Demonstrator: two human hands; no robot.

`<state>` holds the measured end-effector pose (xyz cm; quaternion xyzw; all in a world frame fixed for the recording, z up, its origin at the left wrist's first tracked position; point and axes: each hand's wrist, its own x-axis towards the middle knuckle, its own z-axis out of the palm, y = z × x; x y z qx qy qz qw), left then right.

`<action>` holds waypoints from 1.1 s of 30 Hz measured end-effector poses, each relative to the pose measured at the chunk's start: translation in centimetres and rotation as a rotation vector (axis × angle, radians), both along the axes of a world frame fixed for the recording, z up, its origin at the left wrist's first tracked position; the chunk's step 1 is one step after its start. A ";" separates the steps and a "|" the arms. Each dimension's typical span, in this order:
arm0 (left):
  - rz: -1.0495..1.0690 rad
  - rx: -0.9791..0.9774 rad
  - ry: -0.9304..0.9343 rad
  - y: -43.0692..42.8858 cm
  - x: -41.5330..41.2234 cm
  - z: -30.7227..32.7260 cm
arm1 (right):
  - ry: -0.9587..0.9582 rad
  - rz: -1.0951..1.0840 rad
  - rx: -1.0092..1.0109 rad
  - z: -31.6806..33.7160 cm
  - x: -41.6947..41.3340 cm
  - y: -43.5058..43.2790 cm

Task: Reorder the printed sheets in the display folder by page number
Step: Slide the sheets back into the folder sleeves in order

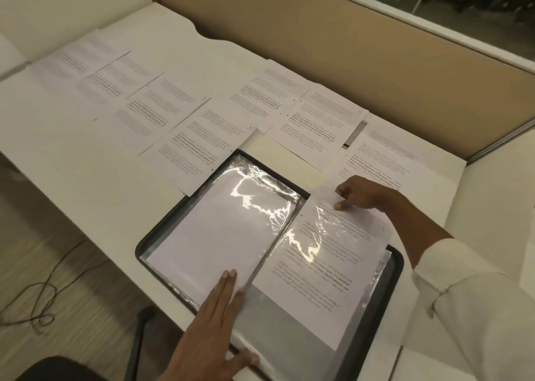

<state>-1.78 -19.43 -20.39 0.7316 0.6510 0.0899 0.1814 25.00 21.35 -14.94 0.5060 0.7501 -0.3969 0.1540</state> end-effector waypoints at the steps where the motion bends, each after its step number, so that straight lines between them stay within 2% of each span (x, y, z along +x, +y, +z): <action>1: 0.014 -0.020 -0.014 -0.1 0.1 0.3 | -0.017 0.007 -0.015 -0.1 0.0 -0.3; 4: 0.042 -0.044 -0.059 -0.3 0.5 0.9 | -0.003 -0.016 -0.042 -0.2 -0.2 -1.2; 8: 0.062 -0.060 -0.075 -0.5 0.7 1.3 | 0.117 -0.101 -0.042 0.1 -0.8 -2.3; 16: 0.074 -0.023 -0.103 -1.2 0.6 1.3 | 0.067 -0.188 0.096 -0.6 -2.3 -5.4; 26: 0.061 0.039 -0.087 -1.5 0.6 0.5 | 0.220 -0.261 -0.023 -0.5 -1.9 -6.8; 33: 0.068 0.041 -0.097 -1.6 0.5 0.2 | 0.203 -0.332 0.016 -1.2 -2.4 -7.5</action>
